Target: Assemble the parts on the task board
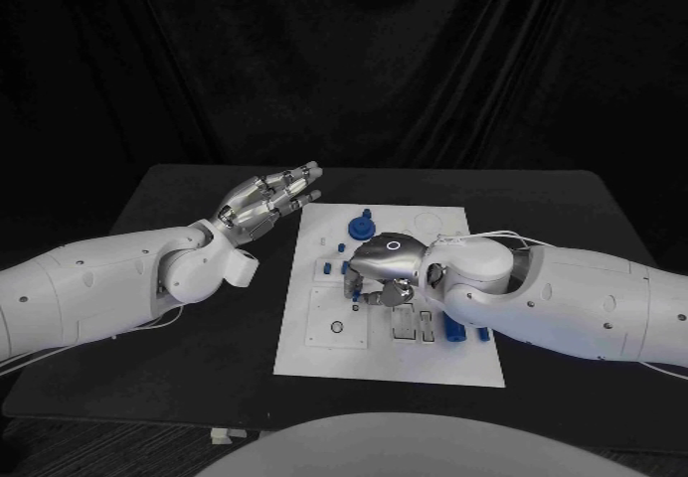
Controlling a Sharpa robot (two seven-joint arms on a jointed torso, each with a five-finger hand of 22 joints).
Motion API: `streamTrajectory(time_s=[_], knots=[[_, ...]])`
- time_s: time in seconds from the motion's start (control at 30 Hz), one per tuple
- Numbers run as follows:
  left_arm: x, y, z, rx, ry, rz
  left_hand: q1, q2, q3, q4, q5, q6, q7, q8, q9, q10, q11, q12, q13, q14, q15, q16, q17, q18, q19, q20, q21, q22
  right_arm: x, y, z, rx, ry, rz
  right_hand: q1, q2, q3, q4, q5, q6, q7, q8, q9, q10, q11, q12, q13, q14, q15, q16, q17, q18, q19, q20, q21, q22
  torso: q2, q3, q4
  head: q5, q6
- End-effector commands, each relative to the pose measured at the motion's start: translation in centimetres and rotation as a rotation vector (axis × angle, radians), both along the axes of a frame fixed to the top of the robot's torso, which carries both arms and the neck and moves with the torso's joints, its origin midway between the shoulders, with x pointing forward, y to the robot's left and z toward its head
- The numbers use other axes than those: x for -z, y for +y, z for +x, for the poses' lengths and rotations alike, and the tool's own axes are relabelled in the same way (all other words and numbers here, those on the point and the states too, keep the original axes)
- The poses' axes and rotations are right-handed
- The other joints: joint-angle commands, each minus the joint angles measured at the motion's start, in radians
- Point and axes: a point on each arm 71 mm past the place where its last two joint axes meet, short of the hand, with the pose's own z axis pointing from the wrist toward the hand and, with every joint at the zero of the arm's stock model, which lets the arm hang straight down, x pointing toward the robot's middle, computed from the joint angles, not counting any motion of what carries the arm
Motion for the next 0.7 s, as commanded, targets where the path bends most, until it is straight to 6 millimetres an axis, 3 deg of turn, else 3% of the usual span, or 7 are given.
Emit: streamTrajectory(time_s=[0.03, 0.7], knots=[[-0.01, -0.21, -0.10, 0.011, 0.000, -0.016, 0.003, 0.009, 0.005, -0.001, 0.005, 0.007, 0.003, 0.007, 0.001, 0.009, 0.000, 0.005, 0.001, 0.006, -0.001, 0.003, 0.001, 0.020, 0.003, 0.007, 0.004, 0.000, 0.20, 0.03, -0.02, -0.002, 0.006, -0.008, 0.012, 0.000, 0.005, -0.002, 0.003, -0.003, 0.000, -0.007, 0.001, 0.015, -0.007, 0.002, 0.002, 0.026, 0.004, 0.007, 0.002, -0.005, 0.002, -0.001, 0.002, 0.127, 0.000, 0.0001, -0.0006, 0.000, 0.000], [0.08, -0.32, -0.12, 0.019, 0.006, -0.015, 0.004, 0.010, 0.006, -0.001, 0.005, 0.008, 0.004, 0.007, 0.001, 0.008, 0.001, 0.006, 0.001, 0.006, -0.001, 0.004, 0.002, 0.020, 0.003, 0.007, 0.004, 0.000, 0.79, 0.10, 0.04, 0.000, 0.022, -0.028, 0.011, -0.001, 0.005, -0.003, 0.002, -0.004, 0.001, -0.008, 0.001, 0.018, -0.007, 0.004, 0.003, 0.025, 0.004, 0.004, -0.003, -0.005, 0.000, -0.001, -0.002, 0.126, -0.001, 0.0001, -0.0014, 0.004, 0.000]])
